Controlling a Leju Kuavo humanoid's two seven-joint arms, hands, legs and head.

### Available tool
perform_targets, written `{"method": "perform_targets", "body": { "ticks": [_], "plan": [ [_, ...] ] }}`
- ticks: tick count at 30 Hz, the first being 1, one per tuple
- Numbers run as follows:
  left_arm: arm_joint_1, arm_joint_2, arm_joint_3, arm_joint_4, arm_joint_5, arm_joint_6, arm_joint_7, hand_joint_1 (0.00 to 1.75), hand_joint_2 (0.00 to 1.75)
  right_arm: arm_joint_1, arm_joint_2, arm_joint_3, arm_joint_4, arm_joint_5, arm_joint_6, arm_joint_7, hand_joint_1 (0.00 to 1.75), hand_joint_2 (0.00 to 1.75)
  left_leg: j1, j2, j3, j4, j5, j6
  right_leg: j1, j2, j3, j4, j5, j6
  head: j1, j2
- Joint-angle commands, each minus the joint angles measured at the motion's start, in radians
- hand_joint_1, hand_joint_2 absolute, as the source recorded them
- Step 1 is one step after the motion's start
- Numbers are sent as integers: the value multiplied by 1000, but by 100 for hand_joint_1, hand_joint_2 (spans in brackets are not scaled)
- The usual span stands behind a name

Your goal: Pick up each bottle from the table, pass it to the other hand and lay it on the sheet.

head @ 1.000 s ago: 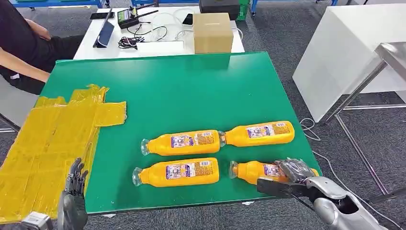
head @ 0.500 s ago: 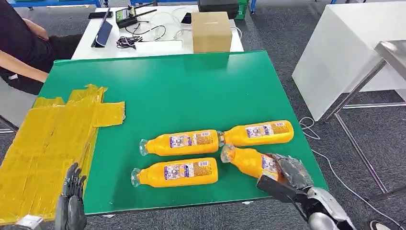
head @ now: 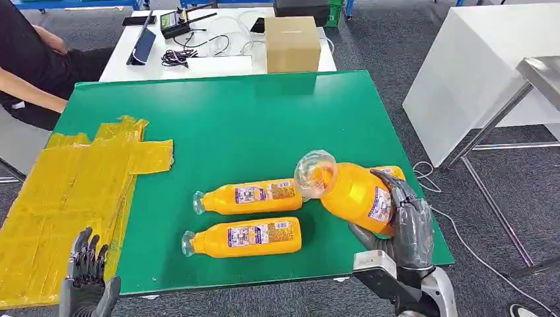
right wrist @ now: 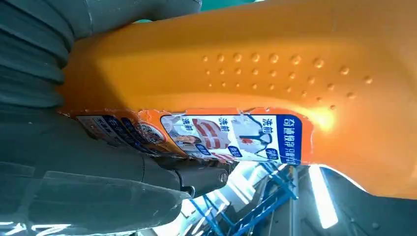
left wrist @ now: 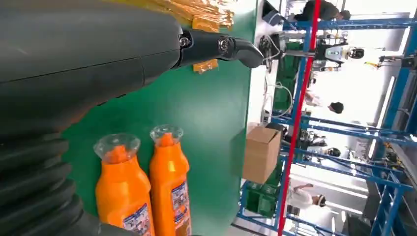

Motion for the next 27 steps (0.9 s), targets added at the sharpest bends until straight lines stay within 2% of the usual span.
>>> {"method": "perform_targets", "body": {
  "ticks": [1,2,4,9,10,13,17,27],
  "plan": [
    [-9,4,-12,-5,-1,-1,2,0,175,-59,46,32,39,-12,5,-10,175,175,0,0,0,0,0,-1,0,1,0,0,0,0,0,0],
    [-9,4,-12,-5,-1,-1,2,0,175,-59,46,32,39,-12,5,-10,175,175,1,2,0,0,0,-2,1,2,1,-1,1,-1,0,0],
    [-35,36,-55,0,0,-14,-9,0,175,-152,58,65,112,-48,68,-5,175,175,0,2,0,0,0,-1,0,2,5,0,1,0,0,0],
    [-174,129,-200,55,69,62,24,0,175,-537,189,203,481,-53,152,42,175,175,1,8,0,-1,2,-2,1,8,4,-1,4,-1,0,0],
    [-199,137,-212,70,92,70,31,0,175,-593,217,227,552,-47,160,56,175,175,2,12,0,-1,2,-3,2,12,3,-1,6,-1,0,0],
    [-264,150,-240,107,162,102,51,0,175,-722,294,302,745,-29,151,80,175,175,1,8,1,-2,5,-5,2,7,3,0,7,-3,0,0],
    [-298,154,-246,134,226,109,73,0,175,-766,370,379,867,-40,142,72,175,175,3,9,0,-2,9,-6,3,8,2,1,9,-6,0,0],
    [-286,150,-242,112,247,122,74,0,175,-760,411,472,943,-33,109,64,175,175,5,3,-6,0,9,-5,6,2,0,1,7,-5,0,0]
  ]
}}
